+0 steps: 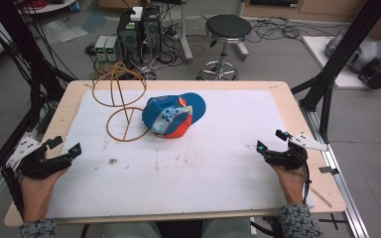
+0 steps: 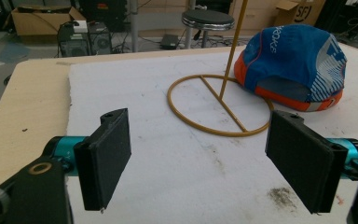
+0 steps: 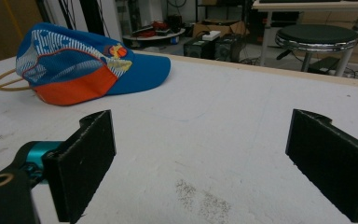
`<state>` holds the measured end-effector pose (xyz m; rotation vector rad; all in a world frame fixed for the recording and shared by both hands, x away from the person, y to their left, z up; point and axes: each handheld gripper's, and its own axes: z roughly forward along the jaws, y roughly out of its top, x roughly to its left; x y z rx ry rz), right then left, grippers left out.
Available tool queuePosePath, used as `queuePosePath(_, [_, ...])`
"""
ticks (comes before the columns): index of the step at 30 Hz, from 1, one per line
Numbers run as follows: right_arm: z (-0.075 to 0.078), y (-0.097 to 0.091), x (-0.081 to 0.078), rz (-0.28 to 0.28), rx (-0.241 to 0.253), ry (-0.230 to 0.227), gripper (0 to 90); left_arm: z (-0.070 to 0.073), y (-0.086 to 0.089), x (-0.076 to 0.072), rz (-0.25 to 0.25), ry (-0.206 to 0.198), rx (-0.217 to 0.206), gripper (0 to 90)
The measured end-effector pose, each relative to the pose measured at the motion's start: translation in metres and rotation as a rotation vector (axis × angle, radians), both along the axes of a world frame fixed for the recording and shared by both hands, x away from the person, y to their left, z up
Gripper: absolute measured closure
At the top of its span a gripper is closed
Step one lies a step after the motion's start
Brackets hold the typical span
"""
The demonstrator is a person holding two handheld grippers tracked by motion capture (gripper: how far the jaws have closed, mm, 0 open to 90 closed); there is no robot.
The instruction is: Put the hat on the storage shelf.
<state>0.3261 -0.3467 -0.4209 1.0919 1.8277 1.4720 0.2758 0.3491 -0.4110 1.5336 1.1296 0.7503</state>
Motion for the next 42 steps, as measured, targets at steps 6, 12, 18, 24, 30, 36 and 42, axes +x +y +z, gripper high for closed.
queuePosePath(6, [0.001, 0.0, -0.001, 0.003, -0.011, -0.011, 7.5, 0.001, 0.001, -0.001, 0.002, -0.002, -0.001, 22.4])
queuePosePath(12, [0.006, 0.0, -0.002, 0.02, 0.04, -0.075, 7.5, 0.0, 0.002, 0.0, 0.004, 0.006, -0.006, 22.1])
queuePosePath(18, [0.021, 0.006, 0.001, 0.062, 0.091, -0.124, 7.5, 0.001, 0.002, 0.0, -0.002, 0.006, -0.011, 21.2])
queuePosePath(24, [0.043, 0.028, 0.017, 0.12, 0.051, -0.15, 7.8, 0.003, 0.001, -0.001, -0.008, 0.002, -0.012, 21.2])
queuePosePath(30, [0.069, 0.053, 0.036, 0.197, 0.044, -0.211, 13.2, 0.004, 0.001, -0.001, -0.012, -0.006, -0.018, 21.2])
queuePosePath(36, [0.083, 0.085, 0.059, 0.246, 0.047, -0.225, 12.8, 0.004, 0.002, -0.001, -0.017, -0.004, -0.022, 21.2])
queuePosePath(42, [0.086, 0.105, 0.078, 0.263, 0.062, -0.223, 12.9, 0.003, 0.003, 0.0, -0.019, -0.001, -0.025, 21.2])
